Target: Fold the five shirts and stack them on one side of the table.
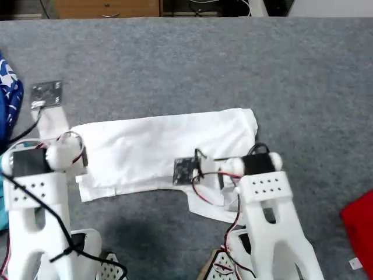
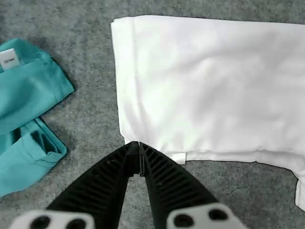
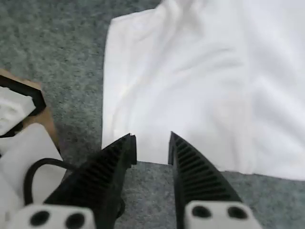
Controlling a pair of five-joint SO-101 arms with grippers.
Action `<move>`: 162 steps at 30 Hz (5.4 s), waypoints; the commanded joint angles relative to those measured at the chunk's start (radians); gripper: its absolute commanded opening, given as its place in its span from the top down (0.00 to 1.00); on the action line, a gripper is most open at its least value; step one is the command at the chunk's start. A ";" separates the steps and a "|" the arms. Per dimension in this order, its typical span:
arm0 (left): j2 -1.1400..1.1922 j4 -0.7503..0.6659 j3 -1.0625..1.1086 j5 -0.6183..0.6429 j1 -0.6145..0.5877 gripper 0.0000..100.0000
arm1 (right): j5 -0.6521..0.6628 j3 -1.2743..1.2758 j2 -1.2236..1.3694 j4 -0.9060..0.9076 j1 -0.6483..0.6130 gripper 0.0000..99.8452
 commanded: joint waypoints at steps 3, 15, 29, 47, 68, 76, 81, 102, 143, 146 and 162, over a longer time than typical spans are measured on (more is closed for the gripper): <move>-0.013 0.020 0.017 -0.008 -0.055 0.98 | 0.008 0.038 0.084 -0.044 -0.016 0.76; 0.035 0.012 0.012 -0.008 -0.054 0.98 | -0.083 0.051 0.240 -0.084 -0.088 0.74; 0.116 -0.002 -0.031 -0.003 -0.052 0.98 | -0.081 0.119 0.007 0.000 -0.114 0.74; 0.211 -0.003 -0.061 -0.002 -0.052 0.98 | -0.155 0.160 0.409 -0.275 -0.163 0.74; 0.211 0.005 -0.146 -0.008 -0.055 0.98 | -0.213 0.176 0.404 -0.351 -0.053 0.99; 0.214 0.003 -0.146 -0.008 -0.054 0.98 | -0.212 -0.128 0.404 -0.138 -0.031 0.99; 0.214 0.003 -0.146 -0.008 -0.054 0.98 | -0.209 -0.326 0.412 -0.083 -0.031 0.99; 0.213 0.006 -0.135 -0.008 -0.054 0.98 | -0.101 -0.522 0.561 -0.215 -0.027 0.99; 0.206 0.034 -0.135 -0.002 -0.054 0.98 | -0.212 -0.593 0.334 0.020 -0.013 0.98; 0.206 0.034 -0.135 -0.002 -0.054 0.98 | -0.233 -0.506 0.375 -0.074 -0.015 0.99; 0.214 0.028 -0.135 0.000 -0.052 0.98 | -0.385 -0.851 0.955 -0.282 -0.018 0.99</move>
